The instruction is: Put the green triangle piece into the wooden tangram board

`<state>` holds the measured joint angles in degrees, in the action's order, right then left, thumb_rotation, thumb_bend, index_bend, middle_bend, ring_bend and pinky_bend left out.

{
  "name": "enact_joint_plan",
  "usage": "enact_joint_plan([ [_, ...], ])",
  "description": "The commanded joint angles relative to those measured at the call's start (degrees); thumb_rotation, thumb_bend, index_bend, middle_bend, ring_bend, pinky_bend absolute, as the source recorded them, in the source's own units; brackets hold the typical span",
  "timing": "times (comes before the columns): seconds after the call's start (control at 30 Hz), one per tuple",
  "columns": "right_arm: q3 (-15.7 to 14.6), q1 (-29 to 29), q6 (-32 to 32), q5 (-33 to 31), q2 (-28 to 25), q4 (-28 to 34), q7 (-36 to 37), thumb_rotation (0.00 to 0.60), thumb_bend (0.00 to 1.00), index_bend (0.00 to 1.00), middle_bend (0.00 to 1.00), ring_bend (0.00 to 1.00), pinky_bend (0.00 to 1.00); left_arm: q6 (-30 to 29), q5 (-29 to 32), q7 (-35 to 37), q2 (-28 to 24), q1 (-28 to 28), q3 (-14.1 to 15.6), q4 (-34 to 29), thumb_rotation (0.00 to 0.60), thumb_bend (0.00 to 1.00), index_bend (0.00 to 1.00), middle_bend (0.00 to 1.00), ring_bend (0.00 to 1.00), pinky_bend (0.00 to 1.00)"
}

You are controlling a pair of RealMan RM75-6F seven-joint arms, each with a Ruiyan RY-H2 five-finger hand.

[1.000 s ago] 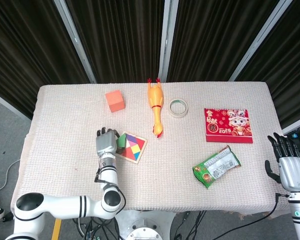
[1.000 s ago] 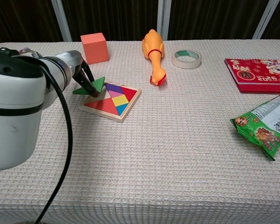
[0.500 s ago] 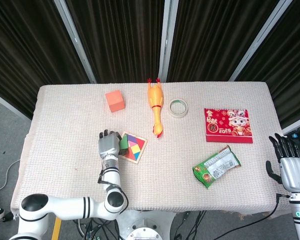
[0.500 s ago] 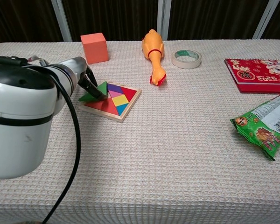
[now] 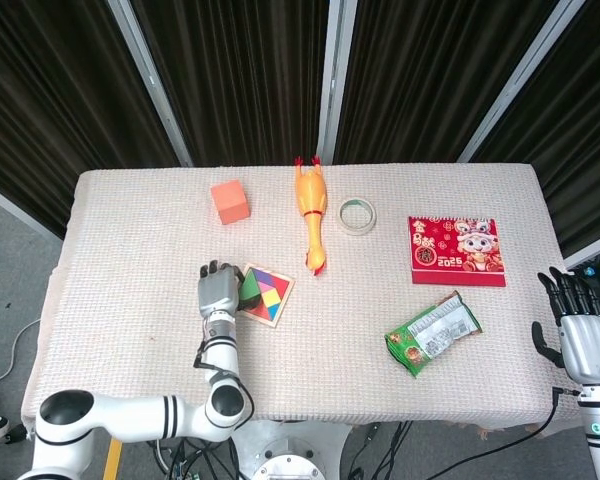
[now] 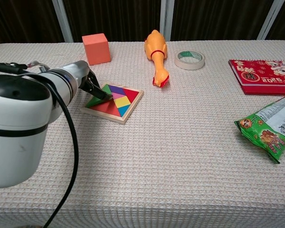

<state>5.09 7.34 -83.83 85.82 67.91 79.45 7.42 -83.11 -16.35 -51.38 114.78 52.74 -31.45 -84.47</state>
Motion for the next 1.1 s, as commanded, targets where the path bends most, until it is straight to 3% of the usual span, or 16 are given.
enact_joint_plan([
  [0.03,0.0,0.0,0.1,0.0,0.0,0.0,0.0,0.6,0.43,0.0,0.0,0.0,0.0,0.2,-0.3,0.2,-0.1,-0.2,0.2,0.0,0.458,0.24,0.39,0.18,0.02,0.04],
  [0.4,0.0,0.0,0.0,0.0,-0.1,0.2,-0.1,0.6,0.44,0.0,0.0,0.0,0.0,0.8,-2.5,0.8,-1.1,-0.9,1.4,-1.9,0.486,0.21,0.26,0.17,0.02,0.04],
  [0.6,0.0,0.1,0.2,0.0,-0.1,0.3,-0.2,0.6,0.44,0.0,0.0,0.0,0.0,0.2,-5.4,1.4,-2.0,-1.1,2.1,-3.9,0.497,0.21,0.23,0.16,0.02,0.04],
  [0.77,0.0,0.0,0.0,-0.1,-0.2,0.4,-0.1,0.6,0.44,0.0,0.0,0.0,0.0,3.4,-12.6,2.3,-6.1,-2.1,7.4,-9.2,0.599,0.21,0.2,0.13,0.0,0.04],
  [0.9,0.2,-0.1,-0.1,-0.3,-0.5,0.6,0.0,0.6,0.44,0.0,0.0,0.0,0.0,8.3,-17.1,4.2,-10.9,-4.0,12.5,-12.6,0.6,0.21,0.17,0.11,0.0,0.03],
  [1.1,0.1,0.2,0.8,-0.7,-0.4,1.2,-0.7,0.6,0.44,0.0,0.0,0.0,0.0,12.1,-23.0,9.2,-13.5,-5.7,16.0,-10.4,0.6,0.21,0.16,0.1,0.0,0.03],
])
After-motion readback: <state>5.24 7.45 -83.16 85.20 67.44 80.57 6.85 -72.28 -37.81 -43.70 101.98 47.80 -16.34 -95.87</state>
